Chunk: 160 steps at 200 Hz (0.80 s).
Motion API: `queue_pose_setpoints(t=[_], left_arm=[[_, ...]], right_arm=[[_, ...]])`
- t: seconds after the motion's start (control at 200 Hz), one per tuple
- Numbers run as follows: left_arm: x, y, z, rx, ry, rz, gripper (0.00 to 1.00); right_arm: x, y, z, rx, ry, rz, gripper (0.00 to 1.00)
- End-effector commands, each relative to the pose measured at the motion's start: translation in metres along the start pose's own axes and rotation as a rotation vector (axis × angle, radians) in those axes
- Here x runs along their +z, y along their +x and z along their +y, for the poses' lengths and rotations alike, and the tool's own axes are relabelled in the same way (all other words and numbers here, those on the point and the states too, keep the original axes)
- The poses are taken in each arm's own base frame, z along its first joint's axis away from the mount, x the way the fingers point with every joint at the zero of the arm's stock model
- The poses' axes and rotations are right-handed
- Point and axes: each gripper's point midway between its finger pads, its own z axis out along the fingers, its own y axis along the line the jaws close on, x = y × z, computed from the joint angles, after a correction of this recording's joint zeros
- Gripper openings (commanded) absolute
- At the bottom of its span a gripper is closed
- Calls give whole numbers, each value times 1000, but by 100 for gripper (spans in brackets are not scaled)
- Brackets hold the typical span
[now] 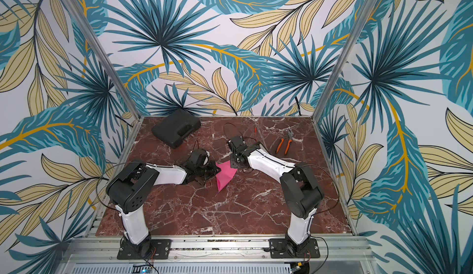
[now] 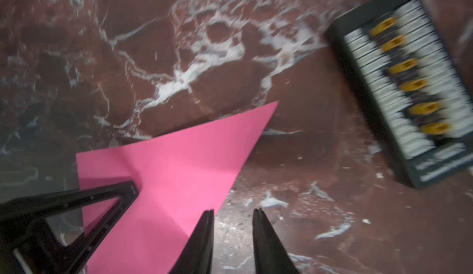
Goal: Fold the square paper diagonally
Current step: Fold the paper at the center of the board.
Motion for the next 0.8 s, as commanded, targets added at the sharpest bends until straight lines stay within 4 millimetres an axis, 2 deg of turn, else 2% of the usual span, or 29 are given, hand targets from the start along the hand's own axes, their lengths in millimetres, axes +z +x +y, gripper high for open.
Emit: queue_pose_setpoints(t=[0.0,0.135,0.29,0.461,0.606,0.796], left_arm=[[1,-2,-4,-8,-9,-8,0],[3,1,-3,-12,-9,1,0],[5,3,-3,-5,-9,17,0],[5,5,-7,26,20,89,22],[1,7,4,19,47,177,29],[-4,13,11,79,75,347,36]], right_arm=[[19,20,9,-11,12,70,30],[31,30,13,-50,25,104,30],[41,46,5,-86,68,158,30],[44,61,-5,-107,95,192,30],[45,69,-9,-114,104,210,30],[45,67,-8,-117,96,203,30]])
